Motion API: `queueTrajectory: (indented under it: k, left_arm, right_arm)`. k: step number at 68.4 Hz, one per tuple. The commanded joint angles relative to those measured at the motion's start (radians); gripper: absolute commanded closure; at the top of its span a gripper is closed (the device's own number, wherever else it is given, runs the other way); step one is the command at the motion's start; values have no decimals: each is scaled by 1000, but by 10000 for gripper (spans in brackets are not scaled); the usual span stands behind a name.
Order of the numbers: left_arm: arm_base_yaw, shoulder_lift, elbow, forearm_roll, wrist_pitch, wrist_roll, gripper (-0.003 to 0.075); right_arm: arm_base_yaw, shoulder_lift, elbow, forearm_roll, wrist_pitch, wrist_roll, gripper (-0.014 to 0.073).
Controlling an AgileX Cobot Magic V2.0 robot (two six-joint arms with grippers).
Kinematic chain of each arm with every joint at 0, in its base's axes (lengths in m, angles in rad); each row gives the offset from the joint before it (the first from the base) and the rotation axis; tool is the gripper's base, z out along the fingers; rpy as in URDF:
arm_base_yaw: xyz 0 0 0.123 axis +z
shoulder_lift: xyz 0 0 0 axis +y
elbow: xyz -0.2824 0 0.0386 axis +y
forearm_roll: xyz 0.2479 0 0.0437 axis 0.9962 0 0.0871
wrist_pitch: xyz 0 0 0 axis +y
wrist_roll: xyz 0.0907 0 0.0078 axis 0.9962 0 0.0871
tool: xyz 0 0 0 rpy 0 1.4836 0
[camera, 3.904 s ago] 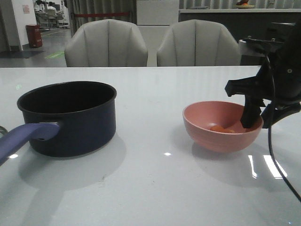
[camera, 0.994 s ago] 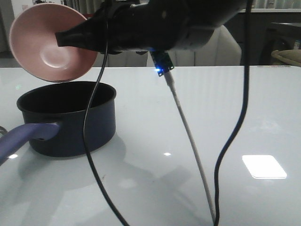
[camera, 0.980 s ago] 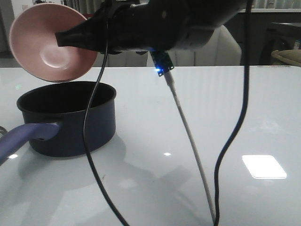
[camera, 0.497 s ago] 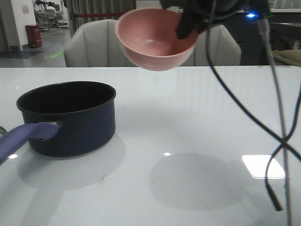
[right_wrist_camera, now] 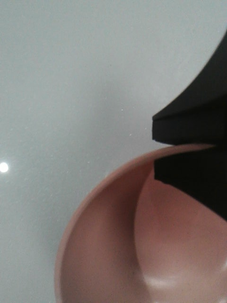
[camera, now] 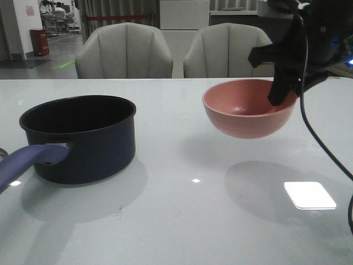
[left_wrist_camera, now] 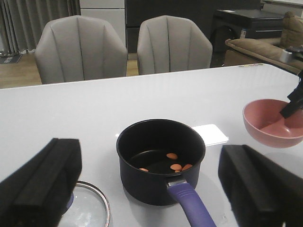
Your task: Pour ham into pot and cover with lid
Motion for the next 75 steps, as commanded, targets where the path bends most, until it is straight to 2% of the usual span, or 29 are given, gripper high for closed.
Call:
queueTrajectory:
  k: [1, 7, 13, 28, 33, 52, 75]
  left_arm:
    - [-10, 13, -26, -4, -75, 1, 87]
    - [-10, 13, -26, -4, -75, 1, 87]
    - [-10, 13, -26, -4, -75, 1, 87]
    - [-10, 13, -26, -4, -75, 1, 87]
    - [-10, 13, -26, -4, -75, 1, 87]
    - [-10, 13, -26, -4, -81, 1, 87]
    - [-10, 13, -26, -8, -81, 1, 87]
  right_arm:
    - [-9, -5, -35, 6, -20, 6, 464]
    - [-9, 25, -35, 16, -24, 10, 461]
    - [-9, 47, -35, 27, -25, 14, 423]
    - [-9, 55, -35, 30, -16, 14, 179]
    - [-9, 44, -35, 29, -4, 14, 130]
    - [-4, -152, -22, 17, 19, -90, 120]
    - [78, -590, 259, 23, -268, -107, 120]
